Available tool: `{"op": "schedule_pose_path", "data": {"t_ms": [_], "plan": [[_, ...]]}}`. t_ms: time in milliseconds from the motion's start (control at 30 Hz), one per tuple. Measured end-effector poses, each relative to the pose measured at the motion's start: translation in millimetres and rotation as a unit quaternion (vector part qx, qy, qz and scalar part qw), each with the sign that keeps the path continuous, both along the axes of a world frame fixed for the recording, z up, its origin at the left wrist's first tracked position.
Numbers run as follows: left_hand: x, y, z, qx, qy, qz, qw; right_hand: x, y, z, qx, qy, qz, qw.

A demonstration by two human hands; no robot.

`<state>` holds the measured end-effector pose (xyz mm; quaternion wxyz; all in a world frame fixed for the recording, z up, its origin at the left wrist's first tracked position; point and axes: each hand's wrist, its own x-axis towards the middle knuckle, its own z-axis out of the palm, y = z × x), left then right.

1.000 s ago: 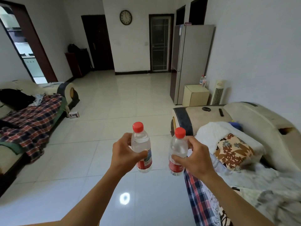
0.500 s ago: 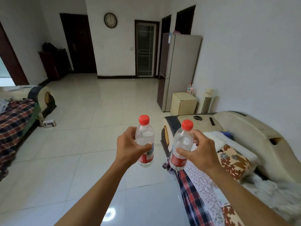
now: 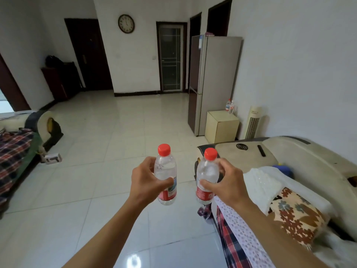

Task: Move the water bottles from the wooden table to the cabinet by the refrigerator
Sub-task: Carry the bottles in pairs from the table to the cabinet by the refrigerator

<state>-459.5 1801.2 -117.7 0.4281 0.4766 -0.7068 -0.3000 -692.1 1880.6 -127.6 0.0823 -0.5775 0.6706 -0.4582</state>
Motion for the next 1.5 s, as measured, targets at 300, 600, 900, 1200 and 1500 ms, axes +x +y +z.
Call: {"op": "schedule_pose_path", "data": {"t_ms": [300, 600, 900, 1200, 1500], "plan": [[-35, -105, 6, 0.005, 0.014, 0.014, 1.000, -41, -108, 7, -0.007, -0.006, 0.011, 1.000], [-42, -234, -6, 0.018, 0.039, -0.015, 0.999, -33, -226, 11, -0.011, 0.012, -0.026, 1.000], [-45, -379, 4, -0.003, 0.057, -0.058, 0.997, -23, -340, 27, 0.003, 0.004, -0.072, 0.997], [-101, -495, -4, 0.008, 0.021, -0.074, 0.997, -74, -457, 13, 0.014, -0.005, -0.082, 0.997], [-162, -611, 12, 0.002, -0.007, -0.061, 0.998, -157, -578, 14, 0.019, -0.010, -0.076, 0.997]]}}
